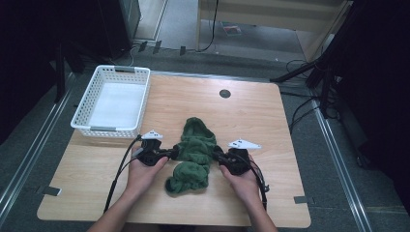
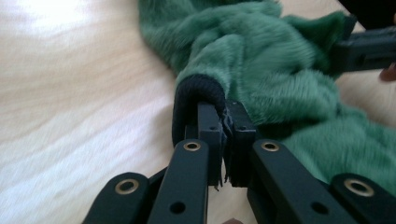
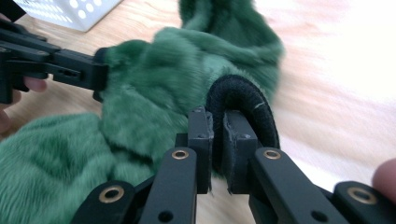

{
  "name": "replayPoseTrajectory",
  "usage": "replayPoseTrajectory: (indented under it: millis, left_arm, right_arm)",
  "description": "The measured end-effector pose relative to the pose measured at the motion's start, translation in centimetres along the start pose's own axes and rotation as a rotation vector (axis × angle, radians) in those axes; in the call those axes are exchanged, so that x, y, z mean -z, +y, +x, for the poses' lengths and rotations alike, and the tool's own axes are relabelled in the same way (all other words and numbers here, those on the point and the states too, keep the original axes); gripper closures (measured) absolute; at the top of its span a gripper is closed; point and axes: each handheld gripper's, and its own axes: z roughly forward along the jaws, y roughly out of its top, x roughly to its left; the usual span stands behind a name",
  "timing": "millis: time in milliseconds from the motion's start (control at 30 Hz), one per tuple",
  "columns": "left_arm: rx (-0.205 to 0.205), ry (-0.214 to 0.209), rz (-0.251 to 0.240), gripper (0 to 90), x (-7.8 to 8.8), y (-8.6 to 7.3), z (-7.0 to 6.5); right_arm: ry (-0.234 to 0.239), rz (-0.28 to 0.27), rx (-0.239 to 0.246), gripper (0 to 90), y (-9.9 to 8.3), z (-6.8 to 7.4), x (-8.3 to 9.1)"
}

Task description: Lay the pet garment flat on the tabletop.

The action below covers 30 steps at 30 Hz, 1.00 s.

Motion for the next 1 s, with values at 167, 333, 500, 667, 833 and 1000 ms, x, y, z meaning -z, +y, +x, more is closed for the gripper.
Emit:
replayPoseTrajectory:
  millis: [167, 333, 500, 667, 833, 1000]
  left_arm:
    - [-0.031, -0.021, 0.04, 88.6, 1.0, -0.8, 0.2]
    - [-0.086, 0.008, 0.041, 66.2, 1.5, -0.8, -0.3]
    - [0.005, 0.092, -0.078, 36.3, 1.3, 1.3, 0.0]
    - [-0.008, 0.168, -0.059, 36.4, -1.2, 4.4, -0.4]
    - [0.02, 0.213, 0.02, 39.1, -4.2, 5.8, 0.8]
    - [-0.007, 0.26, 0.041, 45.1, -5.6, 6.5, 1.3]
  right_arm:
    - [0.001, 0.042, -0.032, 85.2, -1.5, -0.6, 0.9]
    - [0.042, -0.016, 0.034, 60.3, -1.7, -0.1, 2.0]
    - [0.051, -0.117, 0.015, 51.5, 1.8, -0.4, 2.5]
    - [-0.024, -0.051, 0.102, 48.3, 5.2, -0.3, -1.1]
    - [-0.012, 0.09, 0.14, 49.8, 6.2, -0.8, -5.3]
    - [-0.101, 0.145, 0.143, 74.8, 5.9, -1.3, -7.2]
